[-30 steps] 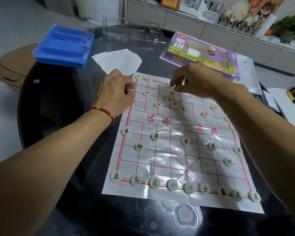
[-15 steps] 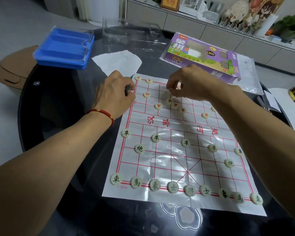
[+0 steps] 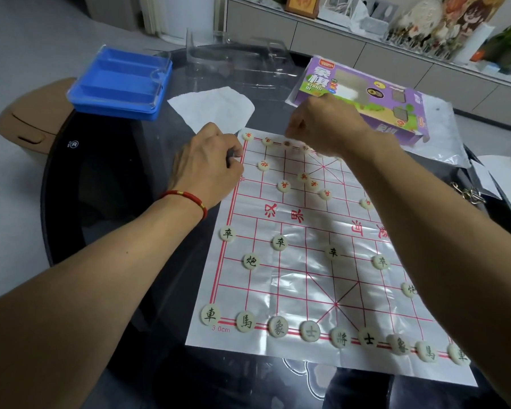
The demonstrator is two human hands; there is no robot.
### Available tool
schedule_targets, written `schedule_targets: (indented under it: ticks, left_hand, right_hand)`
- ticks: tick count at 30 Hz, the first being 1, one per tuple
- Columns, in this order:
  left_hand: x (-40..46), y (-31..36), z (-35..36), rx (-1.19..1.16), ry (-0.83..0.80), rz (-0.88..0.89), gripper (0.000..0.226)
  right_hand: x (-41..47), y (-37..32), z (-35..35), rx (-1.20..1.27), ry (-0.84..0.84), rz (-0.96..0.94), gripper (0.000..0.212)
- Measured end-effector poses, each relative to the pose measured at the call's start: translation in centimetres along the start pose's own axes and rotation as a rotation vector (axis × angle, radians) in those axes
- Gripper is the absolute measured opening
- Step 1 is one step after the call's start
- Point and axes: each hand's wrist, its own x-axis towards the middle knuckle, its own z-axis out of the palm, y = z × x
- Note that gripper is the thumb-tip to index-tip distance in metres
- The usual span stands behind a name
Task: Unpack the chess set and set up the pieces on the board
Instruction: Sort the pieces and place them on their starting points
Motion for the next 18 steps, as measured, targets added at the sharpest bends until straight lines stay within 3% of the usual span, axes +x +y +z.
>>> schedule_targets:
  ticks: [7,18]
  left_hand:
    - [-0.1,0.2,-0.1,0.014,-0.003,-0.009,0.018]
    - [0.0,0.2,0.0,0.017,-0.01,-0.007,0.018]
  right_hand:
    - [-0.6,-0.3,-0.2,0.063,-0.111,-0.182,0.028]
    - [0.0,-0.6,-0.3,-0.033,-0.117,-0.119,0.026]
